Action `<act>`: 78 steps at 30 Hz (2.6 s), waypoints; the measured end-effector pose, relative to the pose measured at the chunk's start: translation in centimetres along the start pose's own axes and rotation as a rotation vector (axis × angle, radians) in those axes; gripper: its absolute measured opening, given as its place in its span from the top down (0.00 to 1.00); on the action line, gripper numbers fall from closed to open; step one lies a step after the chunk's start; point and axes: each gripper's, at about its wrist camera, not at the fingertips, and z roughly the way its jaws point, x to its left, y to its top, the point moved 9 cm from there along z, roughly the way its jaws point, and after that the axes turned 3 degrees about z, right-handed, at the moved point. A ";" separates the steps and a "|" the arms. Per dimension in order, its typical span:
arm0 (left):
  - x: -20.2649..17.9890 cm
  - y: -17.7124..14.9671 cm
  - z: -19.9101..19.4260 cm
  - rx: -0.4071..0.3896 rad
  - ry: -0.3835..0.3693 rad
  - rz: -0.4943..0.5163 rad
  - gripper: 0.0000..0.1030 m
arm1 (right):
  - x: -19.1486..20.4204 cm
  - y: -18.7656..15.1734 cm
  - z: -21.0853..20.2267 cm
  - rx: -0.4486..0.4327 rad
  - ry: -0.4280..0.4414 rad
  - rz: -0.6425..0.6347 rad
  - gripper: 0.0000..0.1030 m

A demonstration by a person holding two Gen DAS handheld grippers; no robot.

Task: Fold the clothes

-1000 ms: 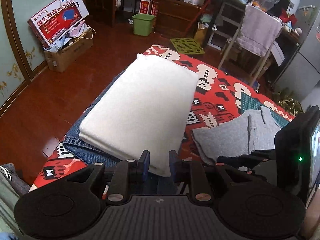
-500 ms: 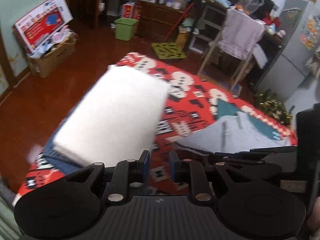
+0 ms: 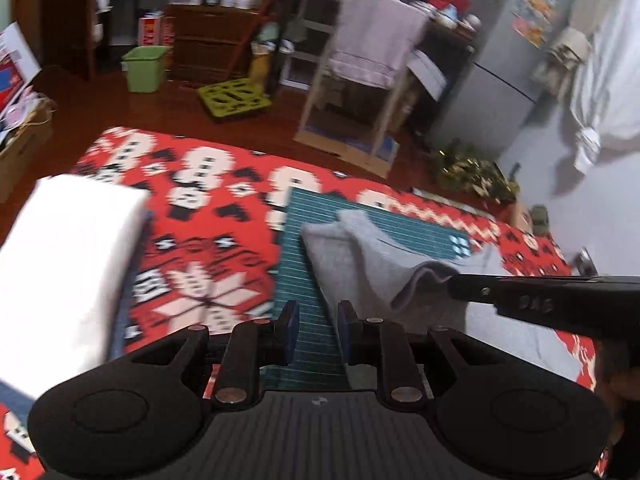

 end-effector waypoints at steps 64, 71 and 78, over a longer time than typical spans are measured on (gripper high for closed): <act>-6.2 -2.8 8.7 0.249 -0.120 0.184 0.80 | -3.3 -6.8 4.7 0.125 -0.104 -0.492 0.67; -5.0 -2.9 8.3 0.248 -0.105 0.169 0.81 | -2.5 -6.4 6.8 0.161 -0.056 -0.383 0.82; -4.2 -3.4 8.0 0.253 -0.100 0.156 0.81 | -4.0 -6.6 8.4 0.193 -0.090 -0.268 0.98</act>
